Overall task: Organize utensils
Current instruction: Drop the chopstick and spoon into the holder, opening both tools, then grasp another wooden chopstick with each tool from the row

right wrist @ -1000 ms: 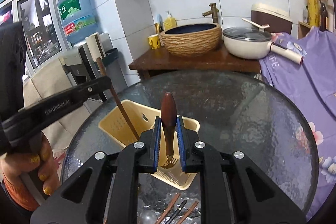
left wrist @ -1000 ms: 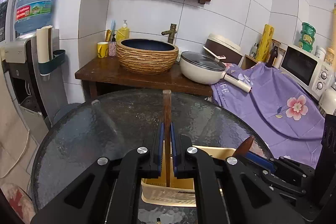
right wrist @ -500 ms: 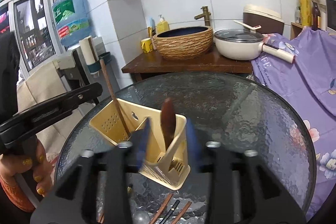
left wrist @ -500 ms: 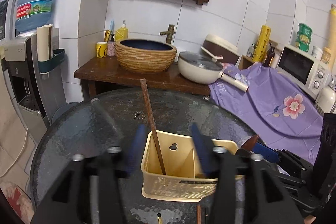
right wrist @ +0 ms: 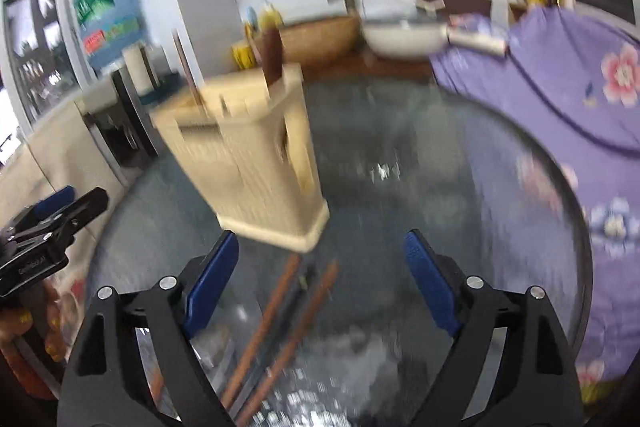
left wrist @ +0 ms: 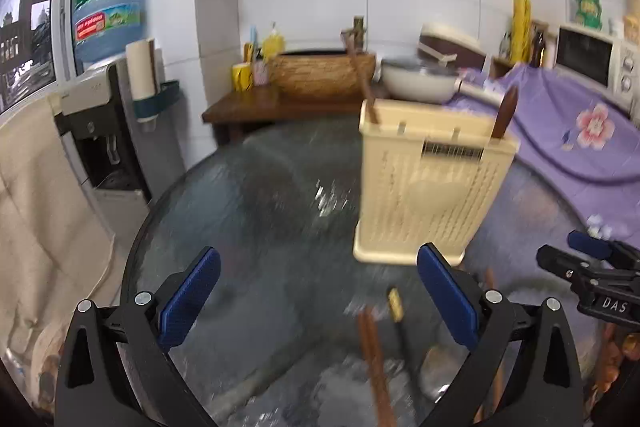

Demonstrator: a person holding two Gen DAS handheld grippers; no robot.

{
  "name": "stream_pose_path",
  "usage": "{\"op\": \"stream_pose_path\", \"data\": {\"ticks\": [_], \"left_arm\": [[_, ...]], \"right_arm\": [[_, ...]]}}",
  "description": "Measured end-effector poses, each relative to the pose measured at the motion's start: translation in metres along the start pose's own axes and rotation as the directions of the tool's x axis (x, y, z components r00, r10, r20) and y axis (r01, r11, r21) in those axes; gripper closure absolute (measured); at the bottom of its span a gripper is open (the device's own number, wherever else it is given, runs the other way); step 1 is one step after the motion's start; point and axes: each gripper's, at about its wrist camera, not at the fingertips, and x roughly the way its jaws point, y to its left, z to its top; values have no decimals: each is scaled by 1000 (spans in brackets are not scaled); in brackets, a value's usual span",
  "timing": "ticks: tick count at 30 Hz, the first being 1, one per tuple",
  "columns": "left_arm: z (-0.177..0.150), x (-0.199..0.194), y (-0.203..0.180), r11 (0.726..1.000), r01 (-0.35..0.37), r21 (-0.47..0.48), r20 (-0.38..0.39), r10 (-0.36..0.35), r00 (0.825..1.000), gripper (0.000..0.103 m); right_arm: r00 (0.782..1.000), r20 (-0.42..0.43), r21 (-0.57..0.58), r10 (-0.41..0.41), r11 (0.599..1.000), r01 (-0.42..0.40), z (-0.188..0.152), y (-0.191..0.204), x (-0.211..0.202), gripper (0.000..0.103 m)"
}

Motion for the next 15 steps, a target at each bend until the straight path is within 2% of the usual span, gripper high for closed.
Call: {"op": "stream_pose_path", "data": {"ticks": [2,4,6,10,15], "left_arm": [[-20,3,0,1000,-9,0,-33,9,999,7],[-34,4,0,1000,20,3,-60,-20,998,10],[-47,5,-1,1000,25,6,-92,-25,995,19],[-65,11,1,998,61,-32,-172,-65,983,41],[-76,8,-1,993,106,-53,-196,-114,974,49]], "right_arm": [[998,-48,-5,-34,999,34,-18,1,8,38],[994,-103,6,-27,1000,28,-33,1,17,47],[989,-144,18,-24,999,27,-48,3,21,49],[986,-165,6,-35,999,37,-60,12,23,53],[983,-175,-36,-58,998,53,-71,26,24,54]]}}
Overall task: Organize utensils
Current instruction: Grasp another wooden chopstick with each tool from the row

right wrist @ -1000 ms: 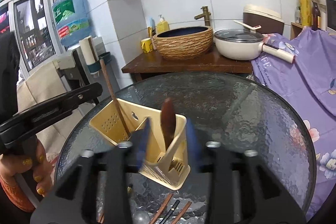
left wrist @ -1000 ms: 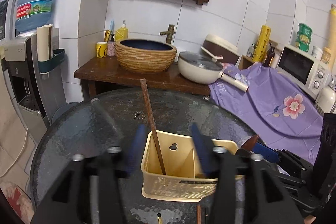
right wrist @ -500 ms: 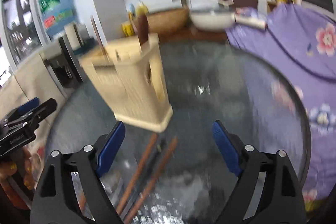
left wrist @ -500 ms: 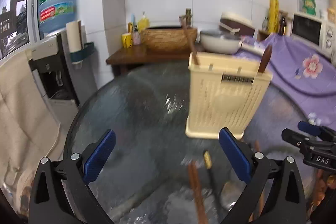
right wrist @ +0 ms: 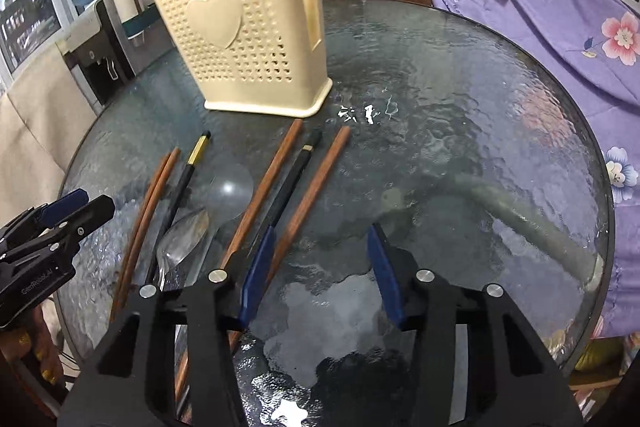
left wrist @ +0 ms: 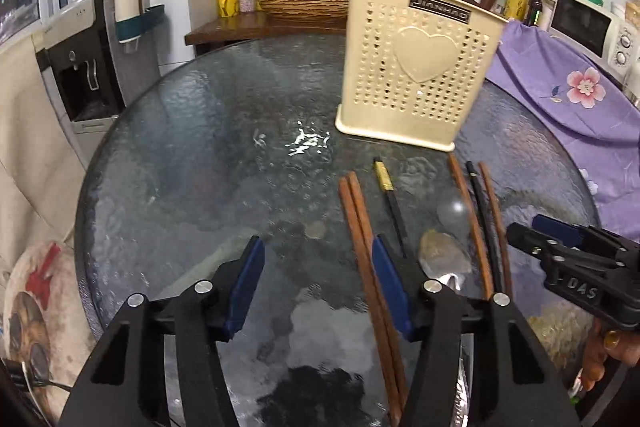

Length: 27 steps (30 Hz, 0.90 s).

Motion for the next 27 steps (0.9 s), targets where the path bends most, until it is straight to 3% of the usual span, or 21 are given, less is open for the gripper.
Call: {"op": "stream_pose_path", "data": {"ticks": [10,19,23,27], "left_arm": [[-16,13,-14,999,8,54,-61,-5,998,63],[-18,11,-4,999,-2,38,-62,5,998,64],[-15,11,4,999,-28,23,-62,29,998,64],[-10,10,6,1000,-13,-4,-53,13,998,64]], "right_arm": [[998,11,-62,-67,996,68,-6,12,0,54],[997,-3,-96,-76,992,75,-6,12,-2,63],[996,-15,-51,-84,995,83,-4,-9,-3,63],[999,-7,-4,-34,999,34,0,-16,-8,63]]}}
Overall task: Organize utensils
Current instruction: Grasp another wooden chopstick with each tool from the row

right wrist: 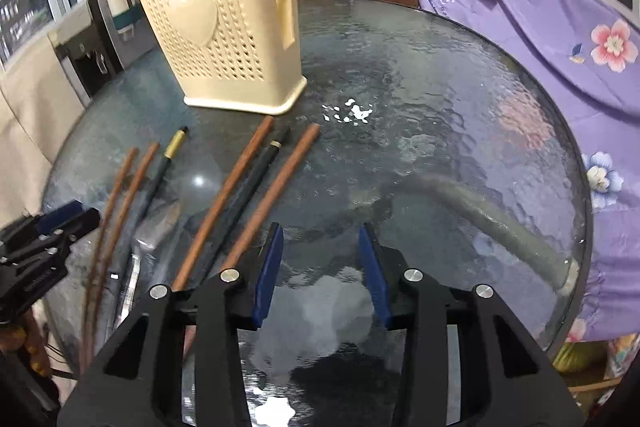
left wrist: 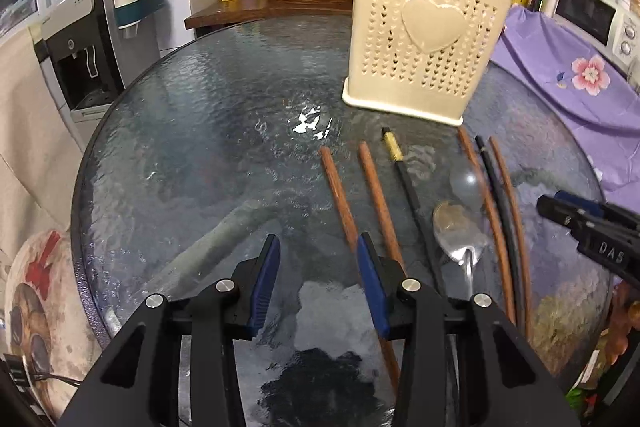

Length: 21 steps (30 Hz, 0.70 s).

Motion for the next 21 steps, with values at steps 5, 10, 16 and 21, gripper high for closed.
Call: {"op": "stream_pose_path", "data": {"ticks": [5,10,16,21], "left_arm": [[5,3,-6,1000,2,4,2,-2,1000,64],[4,8,-7,1000,3,-2,-8,-3,1000,64],[4,11,-7,1000,2,-1,-15,-2,1000,64],[6,15,-7,1000,4,5,-23,-4,1000,64]], "right_arm": [[999,-9,7,35,999,-35,8,11,8,63],[999,-36,-2,24,1000,-25,15,23,21,63],[999,-49,-59,-19,998,16,12,29,26,67],[998,-60,-135,-17,991,9,12,23,27,84]]}}
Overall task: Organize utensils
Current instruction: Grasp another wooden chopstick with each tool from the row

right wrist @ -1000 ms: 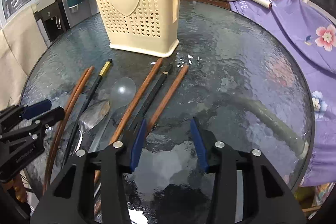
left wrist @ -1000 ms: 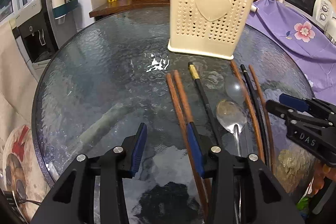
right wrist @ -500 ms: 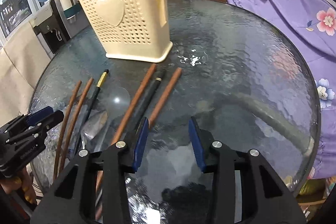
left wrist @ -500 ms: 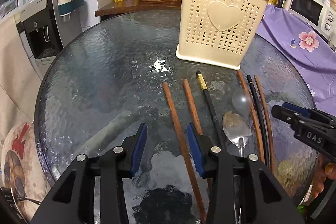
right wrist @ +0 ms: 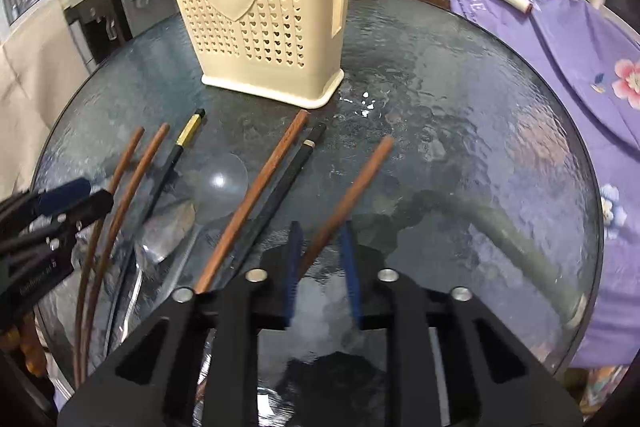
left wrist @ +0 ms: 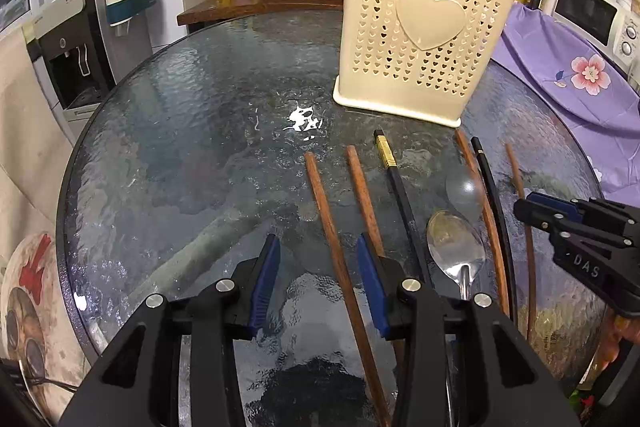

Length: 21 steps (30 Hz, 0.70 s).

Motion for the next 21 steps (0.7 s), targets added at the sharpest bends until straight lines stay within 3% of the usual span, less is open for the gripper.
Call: {"op": "stream_pose_path", "data": {"ticks": [11,15,19,21], "left_arm": [[17,15,-7,1000,23,18,-29,-22,999,65],[24,20,-10,1000,16,18,-36,-16,999,71],[28,24,-12,1000,12,18,-38,-11,999,77],[30,26,-13,1000,14,18,-39,-13,999,84]], "right_arm": [[998,-38,83,59,995,-56,18,-37,12,84],[996,-55,145,64,988,-55,33,-43,20,84],[998,-50,146,37,989,-29,41,-38,26,84],[999,-47,131,22,991,-16,45,-33,29,84]]}}
